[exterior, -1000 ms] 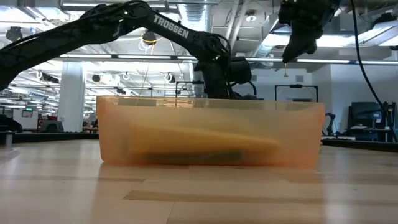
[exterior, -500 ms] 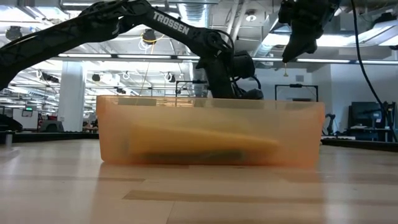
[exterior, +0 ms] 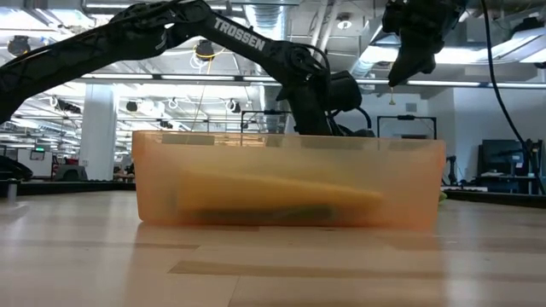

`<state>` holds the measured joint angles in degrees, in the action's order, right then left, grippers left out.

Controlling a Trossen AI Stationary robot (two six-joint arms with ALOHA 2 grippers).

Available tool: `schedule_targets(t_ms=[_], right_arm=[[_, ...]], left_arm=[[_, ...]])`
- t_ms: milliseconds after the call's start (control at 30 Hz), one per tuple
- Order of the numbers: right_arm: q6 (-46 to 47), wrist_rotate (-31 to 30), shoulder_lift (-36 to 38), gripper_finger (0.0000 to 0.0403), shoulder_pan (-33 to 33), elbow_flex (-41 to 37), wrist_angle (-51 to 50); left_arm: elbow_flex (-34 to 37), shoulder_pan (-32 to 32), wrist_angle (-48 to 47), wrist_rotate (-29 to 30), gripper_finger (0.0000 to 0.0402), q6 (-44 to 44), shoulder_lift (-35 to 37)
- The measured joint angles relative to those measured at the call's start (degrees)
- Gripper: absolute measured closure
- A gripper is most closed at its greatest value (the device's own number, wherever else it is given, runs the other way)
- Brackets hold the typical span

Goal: Fold microfiber towels
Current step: Put the green towel into the bin

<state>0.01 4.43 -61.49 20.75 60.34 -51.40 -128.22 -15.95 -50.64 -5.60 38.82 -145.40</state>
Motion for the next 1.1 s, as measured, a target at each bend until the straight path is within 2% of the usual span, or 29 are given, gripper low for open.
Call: schedule_targets(t_ms=[300, 400, 567, 633, 867, 1100], right_arm=[[0.0, 0.0, 0.0, 0.0259, 0.0, 0.0, 0.0], [0.0, 0.0, 0.0, 0.0259, 0.0, 0.0, 0.0], [0.0, 0.0, 0.0, 0.0259, 0.0, 0.0, 0.0], [-0.5, 0.0, 0.0, 0.0259, 0.0, 0.0, -0.4], [-11.4, 0.0, -0.5, 0.0259, -0.1, 0.0, -6.0], [-12.5, -0.3, -5.2, 0.0259, 0.0, 0.0, -8.2]], left_arm=[[-0.2, 0.4, -1.1, -0.2, 0.0250, -3.6, -1.4], [-0.2, 0.4, -1.4, 0.6, 0.0281, -5.9, -1.5], [-0.1, 0.4, -1.2, 1.4, 0.0372, -10.1, -1.6], [-0.1, 0.4, -1.3, 1.3, 0.0390, -10.7, -1.5], [0.4, -0.9, -3.8, 0.2, 0.0397, -12.5, 1.0], [0.2, -2.8, -5.2, -0.3, 0.0399, -14.1, 3.2]])
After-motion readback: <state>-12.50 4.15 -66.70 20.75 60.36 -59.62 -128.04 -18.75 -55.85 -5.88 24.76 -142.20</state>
